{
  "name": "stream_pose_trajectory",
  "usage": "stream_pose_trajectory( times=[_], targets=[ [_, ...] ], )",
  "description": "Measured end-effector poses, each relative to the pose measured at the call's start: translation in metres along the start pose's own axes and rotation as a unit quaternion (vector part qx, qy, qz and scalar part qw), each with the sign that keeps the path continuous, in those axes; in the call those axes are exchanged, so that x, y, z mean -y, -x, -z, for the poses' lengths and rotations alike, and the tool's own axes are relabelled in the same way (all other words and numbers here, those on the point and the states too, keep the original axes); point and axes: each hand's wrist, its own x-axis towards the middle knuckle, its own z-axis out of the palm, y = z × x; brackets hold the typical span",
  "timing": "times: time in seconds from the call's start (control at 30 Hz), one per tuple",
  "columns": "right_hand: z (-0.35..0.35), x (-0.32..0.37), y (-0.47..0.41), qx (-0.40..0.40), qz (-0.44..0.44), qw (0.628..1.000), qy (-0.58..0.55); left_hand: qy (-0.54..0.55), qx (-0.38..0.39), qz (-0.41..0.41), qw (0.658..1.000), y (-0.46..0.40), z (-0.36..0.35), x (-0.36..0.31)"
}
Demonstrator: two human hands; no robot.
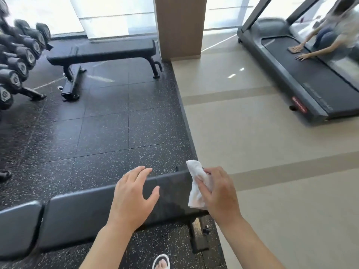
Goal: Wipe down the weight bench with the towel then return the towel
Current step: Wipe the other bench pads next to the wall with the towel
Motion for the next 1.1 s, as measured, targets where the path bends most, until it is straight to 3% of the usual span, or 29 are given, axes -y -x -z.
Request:
stream_pose_trajectory(
  times=[0.27, 0.53, 0.8, 1.1],
  targets=[
    [0.096, 0.095, 0.017, -0.005, 0.03, 0.999, -0.025, 0.021, -0.055, 0.033, 0.998, 0.068, 0.105, -0.053],
    [0.164, 0.172, 0.015, 0.005, 0.13, 0.989, -0.065, 0.021, -0.143, 0.074, 0.987, 0.137, 0.185, -0.077],
    [0.174, 0.252, 0.013, 0.047, 0.217, 0.97, -0.095, 0.003, -0.219, 0.123, 0.968, 0.203, 0.257, -0.079],
    [0.145, 0.327, 0.055, 0.107, 0.252, 0.959, -0.075, -0.006, -0.245, 0.166, 0.955, 0.275, 0.314, -0.027]
  ],
)
